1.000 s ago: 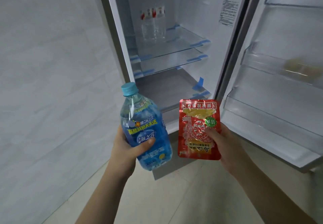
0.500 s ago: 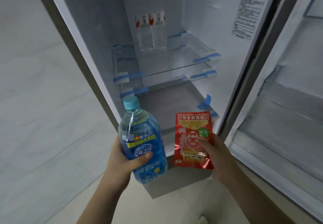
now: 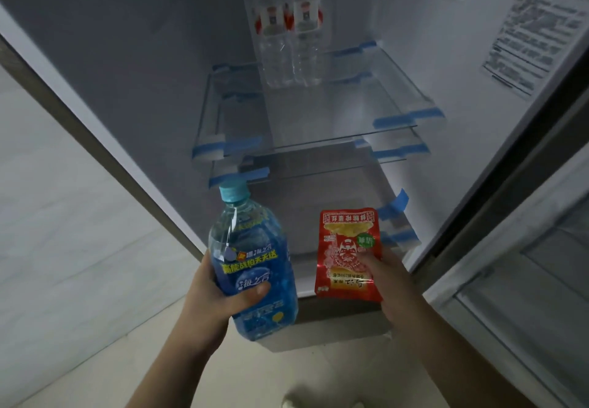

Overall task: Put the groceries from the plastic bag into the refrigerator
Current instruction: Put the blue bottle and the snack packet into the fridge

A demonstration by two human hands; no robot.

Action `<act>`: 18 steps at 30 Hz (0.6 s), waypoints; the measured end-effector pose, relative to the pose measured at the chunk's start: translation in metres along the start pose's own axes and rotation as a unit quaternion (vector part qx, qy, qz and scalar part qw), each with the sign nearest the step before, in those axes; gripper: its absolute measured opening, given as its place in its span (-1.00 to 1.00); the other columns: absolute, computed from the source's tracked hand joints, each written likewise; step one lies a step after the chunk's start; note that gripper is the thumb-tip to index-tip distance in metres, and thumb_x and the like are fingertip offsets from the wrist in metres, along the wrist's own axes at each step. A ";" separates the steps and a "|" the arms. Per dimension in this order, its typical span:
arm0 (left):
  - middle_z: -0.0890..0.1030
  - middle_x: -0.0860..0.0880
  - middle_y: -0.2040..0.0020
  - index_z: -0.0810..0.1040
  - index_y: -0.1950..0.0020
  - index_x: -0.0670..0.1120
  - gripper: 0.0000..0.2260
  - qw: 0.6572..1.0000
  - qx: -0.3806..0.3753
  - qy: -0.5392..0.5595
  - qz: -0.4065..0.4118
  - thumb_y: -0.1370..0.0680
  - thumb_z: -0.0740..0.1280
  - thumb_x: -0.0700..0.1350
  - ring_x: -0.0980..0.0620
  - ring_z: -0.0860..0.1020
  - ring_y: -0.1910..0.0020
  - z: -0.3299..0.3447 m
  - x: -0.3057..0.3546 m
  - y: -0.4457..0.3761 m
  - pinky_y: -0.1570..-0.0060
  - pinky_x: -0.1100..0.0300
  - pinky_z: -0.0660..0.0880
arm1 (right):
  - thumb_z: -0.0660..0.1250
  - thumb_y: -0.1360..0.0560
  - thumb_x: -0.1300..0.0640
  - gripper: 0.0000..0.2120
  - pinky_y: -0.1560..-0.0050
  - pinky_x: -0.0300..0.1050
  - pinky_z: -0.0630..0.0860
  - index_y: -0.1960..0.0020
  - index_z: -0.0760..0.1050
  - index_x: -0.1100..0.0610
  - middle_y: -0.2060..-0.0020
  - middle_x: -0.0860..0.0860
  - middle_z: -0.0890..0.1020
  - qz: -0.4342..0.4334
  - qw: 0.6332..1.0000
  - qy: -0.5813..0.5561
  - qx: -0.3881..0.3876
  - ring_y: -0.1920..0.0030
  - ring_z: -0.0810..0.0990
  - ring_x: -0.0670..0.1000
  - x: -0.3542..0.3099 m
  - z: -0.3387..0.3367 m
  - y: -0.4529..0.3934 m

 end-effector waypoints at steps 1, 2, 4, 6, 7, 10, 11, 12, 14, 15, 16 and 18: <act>0.61 -0.32 -0.13 0.43 -0.28 -0.29 -0.27 1.000 -0.003 0.002 0.000 -0.20 0.63 -0.15 -0.34 0.60 -0.11 -0.001 0.000 -0.004 -0.01 -0.17 0.59 | 0.33 -0.54 -0.04 -0.76 -0.06 0.10 0.58 -0.19 0.45 -0.06 -0.04 -0.01 0.65 0.004 1.000 0.005 -0.002 0.00 0.66 0.08 0.001 0.002 -0.008; 0.61 -0.32 -0.13 0.43 -0.29 -0.30 -0.28 1.000 -0.002 0.000 -0.001 -0.21 0.62 -0.17 -0.34 0.59 -0.11 -0.004 0.000 -0.008 -0.02 -0.18 0.59 | 0.34 -0.53 -0.05 -0.74 -0.09 0.14 0.57 -0.19 0.45 -0.06 -0.06 0.01 0.65 0.009 1.000 0.012 -0.002 -0.01 0.66 0.09 0.003 0.005 -0.016; 0.60 -0.32 -0.15 0.40 -0.30 -0.29 -0.23 1.000 -0.004 -0.004 -0.004 -0.20 0.65 -0.12 -0.33 0.59 -0.12 -0.009 0.003 -0.019 -0.04 -0.20 0.58 | 0.34 -0.53 -0.04 -0.78 -0.06 0.11 0.59 -0.16 0.45 -0.07 -0.05 0.01 0.65 0.017 1.000 0.020 0.003 0.00 0.66 0.09 0.004 0.012 -0.032; 0.60 -0.30 -0.16 0.38 -0.32 -0.29 -0.17 1.000 -0.016 -0.006 -0.011 -0.18 0.67 -0.06 -0.32 0.59 -0.13 -0.012 0.006 -0.030 -0.05 -0.20 0.57 | 0.32 -0.54 0.00 -0.85 0.01 0.03 0.59 -0.10 0.45 -0.07 -0.01 0.01 0.65 0.017 0.999 0.027 0.007 0.02 0.66 0.06 0.001 0.021 -0.043; 0.60 -0.30 -0.17 0.37 -0.33 -0.29 -0.16 1.000 -0.023 -0.006 -0.013 -0.18 0.67 -0.05 -0.31 0.59 -0.14 -0.013 0.007 -0.035 -0.06 -0.20 0.57 | 0.32 -0.54 0.01 -0.86 -0.01 0.04 0.58 -0.09 0.46 -0.06 -0.01 0.01 0.66 0.017 0.999 0.032 0.009 0.02 0.66 0.07 0.001 0.025 -0.048; 0.60 -0.29 -0.16 0.37 -0.33 -0.28 -0.15 0.999 -0.039 0.008 -0.021 -0.18 0.68 -0.04 -0.30 0.59 -0.14 -0.018 0.010 -0.048 -0.05 -0.17 0.58 | 0.29 -0.55 0.01 -0.76 -0.01 0.07 0.60 -0.20 0.43 -0.01 -0.02 0.04 0.65 0.017 0.997 0.069 0.023 0.04 0.67 0.08 0.000 0.034 -0.065; 0.61 -0.28 -0.16 0.38 -0.32 -0.28 -0.16 0.999 -0.042 0.014 -0.023 -0.17 0.68 -0.04 -0.30 0.60 -0.14 -0.020 0.010 -0.052 -0.03 -0.14 0.58 | 0.27 -0.56 0.00 -0.73 0.01 0.06 0.60 -0.23 0.41 0.00 -0.02 0.05 0.64 0.017 0.996 0.084 0.032 0.04 0.67 0.09 0.001 0.035 -0.072; 0.62 -0.28 -0.15 0.39 -0.30 -0.28 -0.17 0.999 -0.044 0.020 -0.026 -0.17 0.68 -0.04 -0.29 0.60 -0.13 -0.021 0.010 -0.056 -0.02 -0.11 0.59 | 0.26 -0.57 -0.01 -0.71 0.03 0.05 0.61 -0.26 0.39 0.00 -0.03 0.05 0.63 0.018 0.994 0.096 0.039 0.04 0.67 0.08 0.002 0.035 -0.078; 0.63 -0.27 -0.13 0.41 -0.29 -0.29 -0.18 0.998 -0.050 0.025 -0.028 -0.17 0.68 -0.03 -0.28 0.61 -0.11 -0.023 0.010 -0.064 0.01 -0.06 0.59 | 0.24 -0.57 -0.03 -0.70 0.09 0.01 0.60 -0.27 0.38 0.01 -0.03 0.05 0.63 0.023 0.992 0.114 0.051 0.05 0.66 0.07 0.005 0.035 -0.089; 0.63 -0.27 -0.13 0.41 -0.28 -0.29 -0.19 0.998 -0.055 0.022 -0.030 -0.17 0.68 -0.03 -0.28 0.62 -0.11 -0.023 0.009 -0.067 0.01 -0.05 0.59 | 0.24 -0.58 -0.03 -0.71 0.11 -0.01 0.61 -0.26 0.39 0.01 -0.02 0.05 0.63 0.025 0.991 0.121 0.056 0.06 0.67 0.07 0.006 0.035 -0.094; 0.63 -0.27 -0.13 0.41 -0.28 -0.29 -0.18 0.998 -0.058 0.021 -0.033 -0.16 0.68 -0.02 -0.28 0.62 -0.11 -0.024 0.008 -0.070 0.01 -0.06 0.59 | 0.23 -0.58 -0.03 -0.72 0.11 0.01 0.62 -0.25 0.39 0.02 -0.01 0.05 0.63 0.026 0.990 0.127 0.059 0.07 0.67 0.06 0.007 0.035 -0.098; 0.63 -0.27 -0.13 0.42 -0.28 -0.29 -0.17 0.998 -0.054 0.025 -0.037 -0.15 0.69 -0.02 -0.29 0.61 -0.11 -0.026 0.005 -0.074 0.00 -0.08 0.59 | 0.21 -0.59 -0.03 -0.76 0.05 0.07 0.64 -0.21 0.41 0.04 0.03 0.06 0.64 0.024 0.986 0.149 0.066 0.09 0.68 0.06 0.007 0.037 -0.107</act>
Point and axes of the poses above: each hand's wrist, its own y-axis away from the middle knuckle, its own z-axis out of the palm, x = y × z, the point moved 8 cm from there along -y, towards the middle knuckle
